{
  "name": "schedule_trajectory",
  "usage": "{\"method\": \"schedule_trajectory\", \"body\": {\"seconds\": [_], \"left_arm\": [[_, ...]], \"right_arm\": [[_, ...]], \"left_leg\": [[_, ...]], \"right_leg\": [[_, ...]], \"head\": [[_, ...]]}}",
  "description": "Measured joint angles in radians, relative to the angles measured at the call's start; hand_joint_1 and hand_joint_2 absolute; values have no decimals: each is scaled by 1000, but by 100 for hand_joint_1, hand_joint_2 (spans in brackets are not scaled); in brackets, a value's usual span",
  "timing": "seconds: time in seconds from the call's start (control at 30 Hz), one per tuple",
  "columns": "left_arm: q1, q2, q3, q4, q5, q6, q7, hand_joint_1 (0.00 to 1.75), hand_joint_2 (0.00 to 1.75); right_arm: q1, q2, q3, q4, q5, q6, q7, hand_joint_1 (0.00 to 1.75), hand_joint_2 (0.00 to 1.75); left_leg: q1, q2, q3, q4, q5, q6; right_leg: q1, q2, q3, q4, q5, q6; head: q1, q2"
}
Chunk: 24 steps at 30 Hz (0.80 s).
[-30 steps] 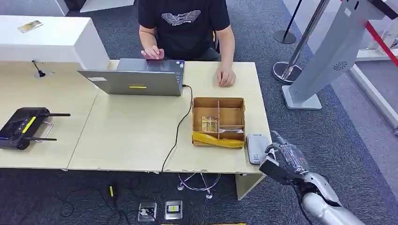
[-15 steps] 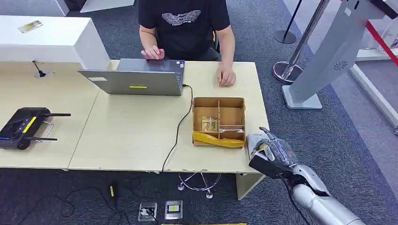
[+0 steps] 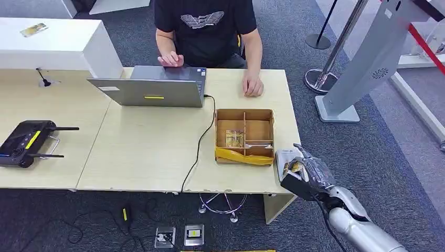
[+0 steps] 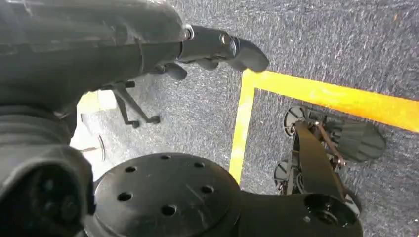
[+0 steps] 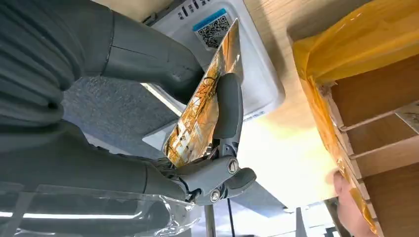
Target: Pass the card to the sensor for recognition and then transmit it.
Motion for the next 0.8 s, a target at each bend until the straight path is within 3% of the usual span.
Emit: {"method": "schedule_trajectory", "body": {"seconds": [0.27,0.33,0.63,0.8], "left_arm": [[0,0,-4,0,3,4,1,0,0],[0,0,-8,0,23,15,-2,0,0],[-1,0,-20,0,66,-10,-78,0,0],[-1,3,-34,0,66,-42,-87,0,0]], "right_arm": [[-12,4,0,16,-2,-1,-13,175,175],[-116,8,-12,46,-7,26,-6,175,175],[-359,14,-65,96,35,82,-54,175,175],[-464,19,-72,110,73,112,-38,175,175]], "left_leg": [[0,0,0,0,0,0],[0,1,0,0,1,0],[-1,1,0,0,1,0],[0,1,-1,0,1,0]], "right_leg": [[0,0,0,0,0,0],[0,0,0,0,1,0],[0,0,0,1,2,0],[0,0,0,1,2,0]], "head": [[0,0],[0,0],[0,0],[0,0]]}}
